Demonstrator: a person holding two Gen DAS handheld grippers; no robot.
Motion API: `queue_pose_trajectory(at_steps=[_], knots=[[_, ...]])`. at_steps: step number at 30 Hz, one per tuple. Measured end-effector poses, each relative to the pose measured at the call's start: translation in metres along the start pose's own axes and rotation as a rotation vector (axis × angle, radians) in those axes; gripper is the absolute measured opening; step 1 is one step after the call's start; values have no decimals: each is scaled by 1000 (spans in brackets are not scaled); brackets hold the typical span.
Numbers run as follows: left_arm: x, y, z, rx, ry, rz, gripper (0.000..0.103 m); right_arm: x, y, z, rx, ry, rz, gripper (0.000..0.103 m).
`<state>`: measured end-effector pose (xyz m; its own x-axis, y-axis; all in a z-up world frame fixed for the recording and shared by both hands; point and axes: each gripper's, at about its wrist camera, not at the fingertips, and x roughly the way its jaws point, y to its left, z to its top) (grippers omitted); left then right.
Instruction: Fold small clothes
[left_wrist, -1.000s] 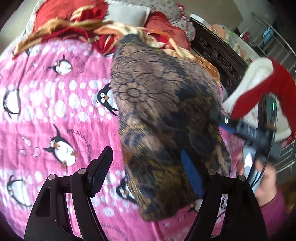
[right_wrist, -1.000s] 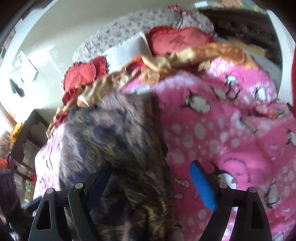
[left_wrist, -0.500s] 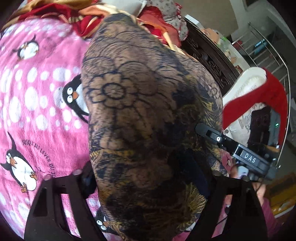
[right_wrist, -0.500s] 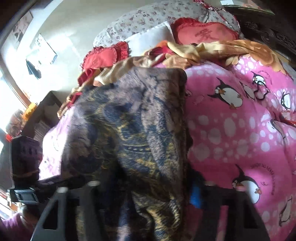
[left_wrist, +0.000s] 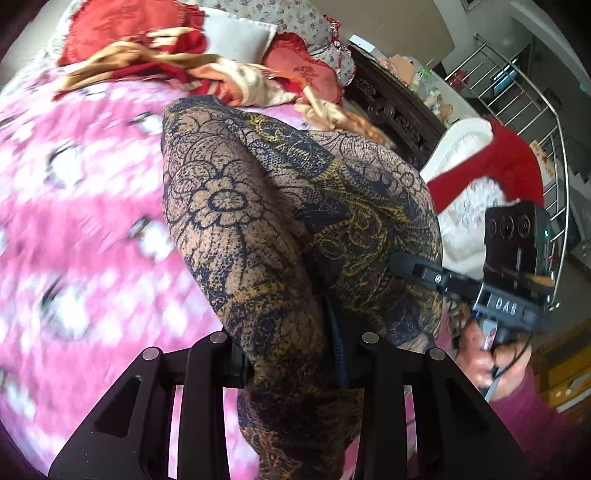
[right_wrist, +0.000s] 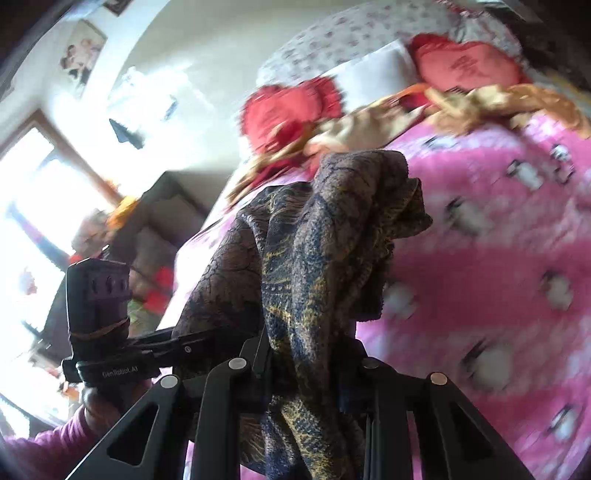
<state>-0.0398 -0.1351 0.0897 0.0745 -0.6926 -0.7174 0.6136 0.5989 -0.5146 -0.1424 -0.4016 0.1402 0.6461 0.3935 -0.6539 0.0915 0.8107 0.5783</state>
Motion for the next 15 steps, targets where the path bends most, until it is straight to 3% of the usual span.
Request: queue_pose_trajectory(at_steps=[4,7,8,11,15], knots=[[-22,18,-60,-14,42,100,32,21,18,-47,27,79,52,29],[-14,38,-93,-38,112,217,34,49,14,-80,42,198,-55,54],[-15,44,-100,-65,110,238,38,51,12,-86,43,212,-83,54],[-32,49,-106,-127,66,240,49,40,10,-84,26,184,-125,61],[-48,37,-99,-115,-19,303,63,25,21,-51,43,36,-140,74]])
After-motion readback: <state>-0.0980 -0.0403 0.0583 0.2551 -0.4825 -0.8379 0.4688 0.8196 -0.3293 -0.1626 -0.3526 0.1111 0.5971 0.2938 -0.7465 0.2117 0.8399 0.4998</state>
